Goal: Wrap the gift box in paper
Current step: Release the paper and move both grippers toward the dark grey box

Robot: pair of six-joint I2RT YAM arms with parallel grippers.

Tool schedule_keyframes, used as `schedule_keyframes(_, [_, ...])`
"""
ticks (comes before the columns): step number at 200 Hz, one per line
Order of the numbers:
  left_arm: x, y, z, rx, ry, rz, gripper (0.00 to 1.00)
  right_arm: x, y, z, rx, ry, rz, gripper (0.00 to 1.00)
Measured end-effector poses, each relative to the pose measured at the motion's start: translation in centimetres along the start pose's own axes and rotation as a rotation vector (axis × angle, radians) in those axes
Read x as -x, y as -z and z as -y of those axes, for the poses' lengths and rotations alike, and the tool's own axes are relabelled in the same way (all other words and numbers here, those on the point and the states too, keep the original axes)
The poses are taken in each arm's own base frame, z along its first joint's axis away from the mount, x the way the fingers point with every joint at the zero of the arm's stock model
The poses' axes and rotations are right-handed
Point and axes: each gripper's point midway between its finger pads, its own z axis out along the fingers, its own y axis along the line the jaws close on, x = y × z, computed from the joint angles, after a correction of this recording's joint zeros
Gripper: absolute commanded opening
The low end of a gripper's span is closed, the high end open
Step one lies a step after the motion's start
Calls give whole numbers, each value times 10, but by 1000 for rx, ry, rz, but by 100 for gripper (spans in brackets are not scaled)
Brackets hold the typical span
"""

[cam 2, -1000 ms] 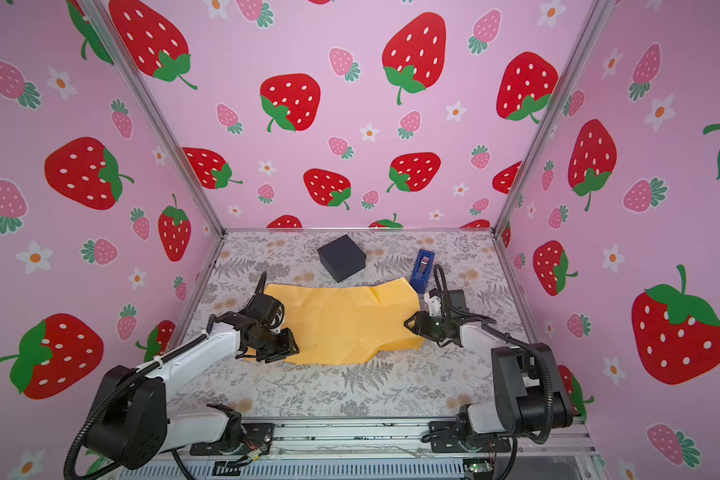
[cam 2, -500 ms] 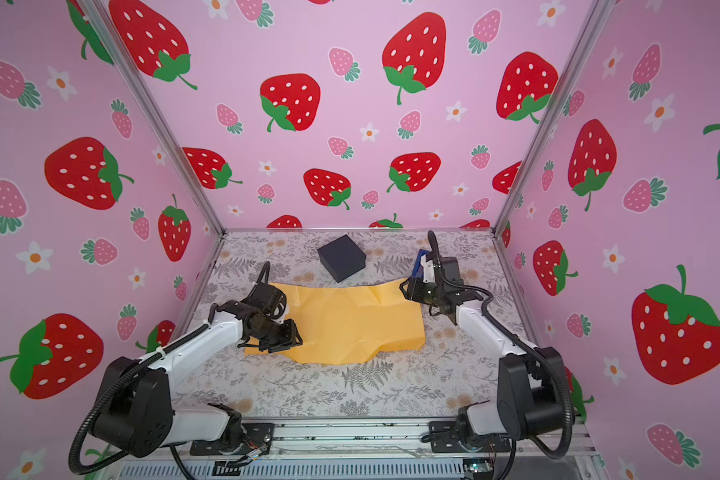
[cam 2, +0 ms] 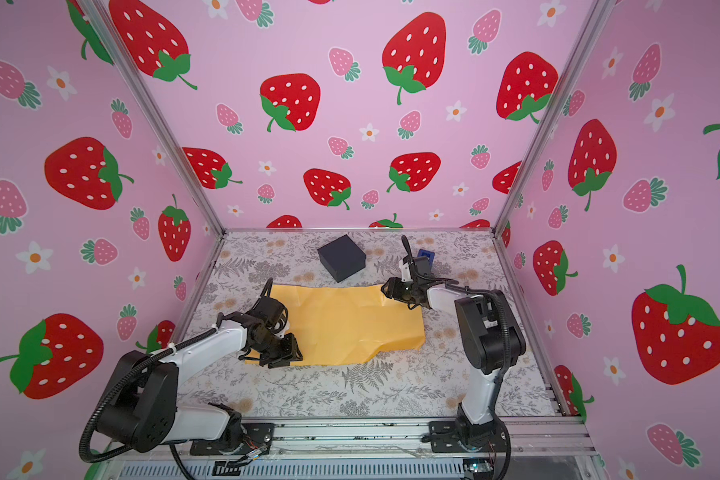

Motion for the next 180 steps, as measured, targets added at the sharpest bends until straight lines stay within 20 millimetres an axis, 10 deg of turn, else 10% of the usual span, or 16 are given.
schedule_keyframes(67, [2,0,-4,15,24,23,47,9,9,41,-145,-22,35,58])
schedule_keyframes(136, [42,64,46,-116,-59,243,51,115,30,-54,106,172,195,61])
schedule_keyframes(180, [71,91,74,-175,-96,344,56,149,-17,-69,211,244,184,65])
